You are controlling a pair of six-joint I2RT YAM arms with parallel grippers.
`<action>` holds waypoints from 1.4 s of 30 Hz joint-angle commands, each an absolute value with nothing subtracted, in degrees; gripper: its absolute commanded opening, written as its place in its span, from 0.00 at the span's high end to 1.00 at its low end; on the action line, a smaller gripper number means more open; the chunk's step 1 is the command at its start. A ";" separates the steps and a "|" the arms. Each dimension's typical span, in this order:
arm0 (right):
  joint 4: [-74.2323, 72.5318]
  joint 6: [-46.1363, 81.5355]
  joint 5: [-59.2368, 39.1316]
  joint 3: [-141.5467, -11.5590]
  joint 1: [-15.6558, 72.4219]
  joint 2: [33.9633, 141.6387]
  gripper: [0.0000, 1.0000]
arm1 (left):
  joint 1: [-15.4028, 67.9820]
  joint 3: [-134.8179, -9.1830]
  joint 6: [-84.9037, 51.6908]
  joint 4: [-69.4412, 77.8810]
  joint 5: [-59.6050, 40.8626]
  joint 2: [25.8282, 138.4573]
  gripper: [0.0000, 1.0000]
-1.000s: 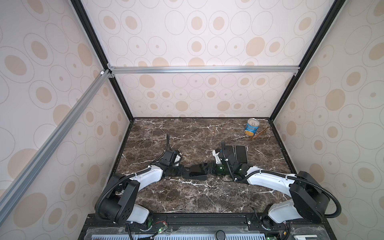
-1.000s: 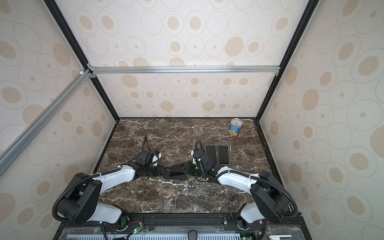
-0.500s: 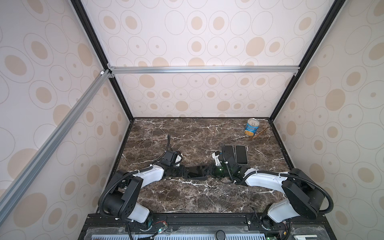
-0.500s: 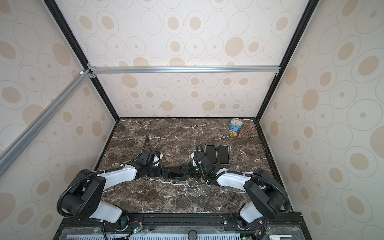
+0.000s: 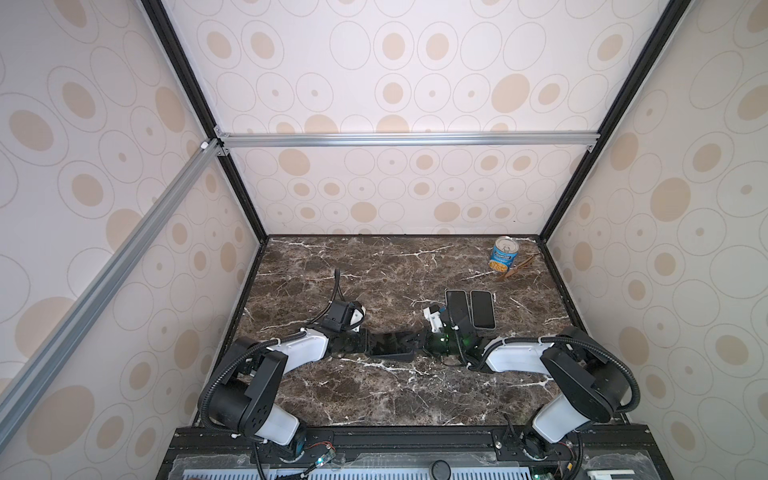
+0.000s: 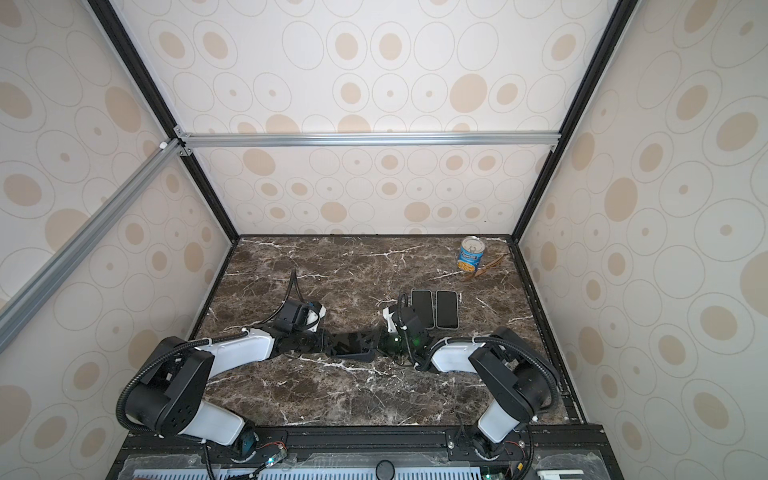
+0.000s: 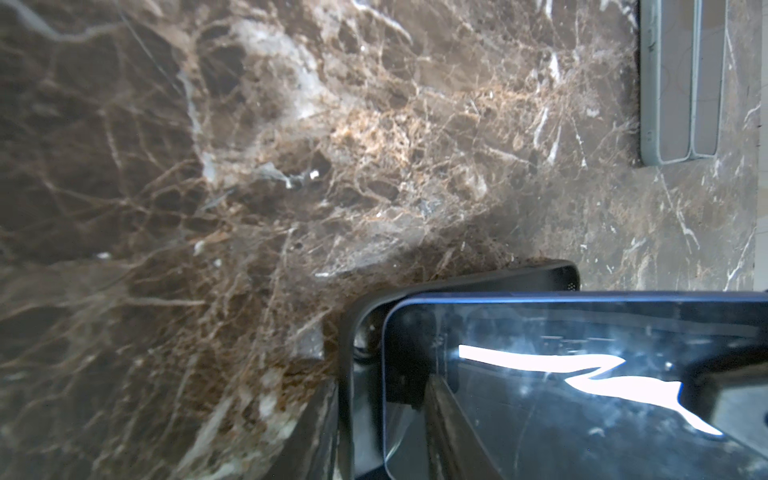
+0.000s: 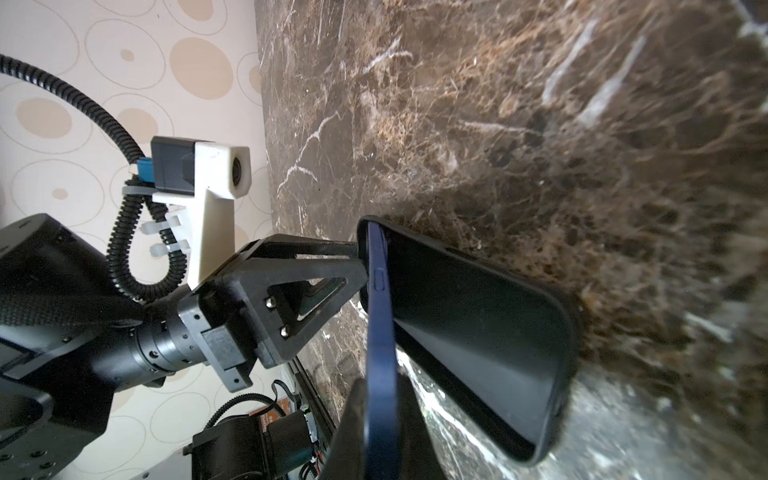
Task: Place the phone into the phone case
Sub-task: 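Lower the blue-framed phone into the black case held by the left gripper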
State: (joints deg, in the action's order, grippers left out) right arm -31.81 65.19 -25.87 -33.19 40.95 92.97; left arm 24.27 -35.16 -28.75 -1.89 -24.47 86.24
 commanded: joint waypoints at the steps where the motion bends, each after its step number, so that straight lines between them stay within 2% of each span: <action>1: -33.38 68.47 -26.97 -31.56 41.47 97.75 1.00 | 25.36 -34.88 -29.18 -3.24 -26.63 88.47 0.65; 9: -39.57 71.67 -27.08 -29.99 41.40 102.17 1.00 | 25.96 -34.55 -29.70 -2.90 -29.23 89.03 0.65; 26: -30.42 66.10 -26.52 -31.73 39.91 102.22 0.99 | 27.03 -34.50 -30.16 -2.28 -30.26 89.48 0.65; 33: -24.81 63.46 -27.03 -34.73 39.55 101.52 0.86 | 27.04 -34.92 -29.62 -3.31 -29.01 89.48 0.66; 38: -18.97 60.56 -26.50 -37.67 39.54 100.16 0.82 | 27.00 -35.12 -29.31 -3.67 -28.40 89.36 0.66; 42: -13.94 58.18 -25.85 -39.94 39.55 98.95 0.72 | 27.06 -35.22 -29.18 -3.87 -28.30 89.47 0.65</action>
